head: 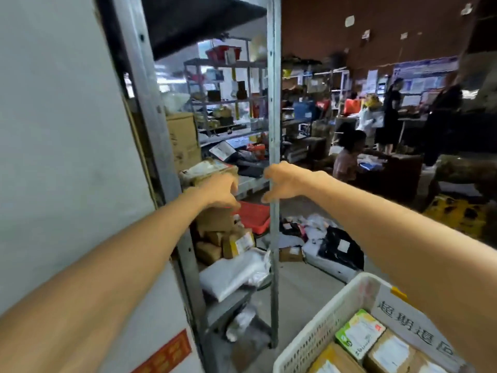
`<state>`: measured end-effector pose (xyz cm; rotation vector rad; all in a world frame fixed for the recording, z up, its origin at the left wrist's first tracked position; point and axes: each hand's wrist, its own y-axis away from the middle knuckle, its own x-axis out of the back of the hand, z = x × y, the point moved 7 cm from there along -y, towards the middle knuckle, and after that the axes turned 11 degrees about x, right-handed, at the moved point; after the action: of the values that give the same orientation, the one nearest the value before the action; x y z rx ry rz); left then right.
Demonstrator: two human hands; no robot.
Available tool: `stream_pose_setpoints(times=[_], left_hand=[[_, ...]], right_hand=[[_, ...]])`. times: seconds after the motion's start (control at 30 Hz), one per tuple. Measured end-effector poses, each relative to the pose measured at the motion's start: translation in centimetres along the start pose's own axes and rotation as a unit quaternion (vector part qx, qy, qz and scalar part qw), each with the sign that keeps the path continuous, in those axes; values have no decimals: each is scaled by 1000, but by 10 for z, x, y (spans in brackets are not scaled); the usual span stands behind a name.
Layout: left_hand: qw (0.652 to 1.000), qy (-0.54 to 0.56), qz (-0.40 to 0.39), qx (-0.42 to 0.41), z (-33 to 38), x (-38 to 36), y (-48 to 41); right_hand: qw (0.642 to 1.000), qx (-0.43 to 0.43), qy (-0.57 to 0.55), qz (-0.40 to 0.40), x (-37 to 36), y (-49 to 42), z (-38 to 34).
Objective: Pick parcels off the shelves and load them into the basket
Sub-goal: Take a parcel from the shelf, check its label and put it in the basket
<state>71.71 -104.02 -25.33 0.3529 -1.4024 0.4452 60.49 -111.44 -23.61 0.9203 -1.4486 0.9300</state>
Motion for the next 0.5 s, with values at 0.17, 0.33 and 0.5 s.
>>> stream_pose_setpoints(times=[0.17,0.33,0.5], left_hand=[[990,-7,42,136,-122,42,91],[960,6,62,274,-225,70,202],[916,-17,66,396,-308,98,335]], right_hand=[[992,127,13,6,6,-36,-140],[975,220,-27,13,6,-51,-293],[931,358,-67,12,5,-32,-442]])
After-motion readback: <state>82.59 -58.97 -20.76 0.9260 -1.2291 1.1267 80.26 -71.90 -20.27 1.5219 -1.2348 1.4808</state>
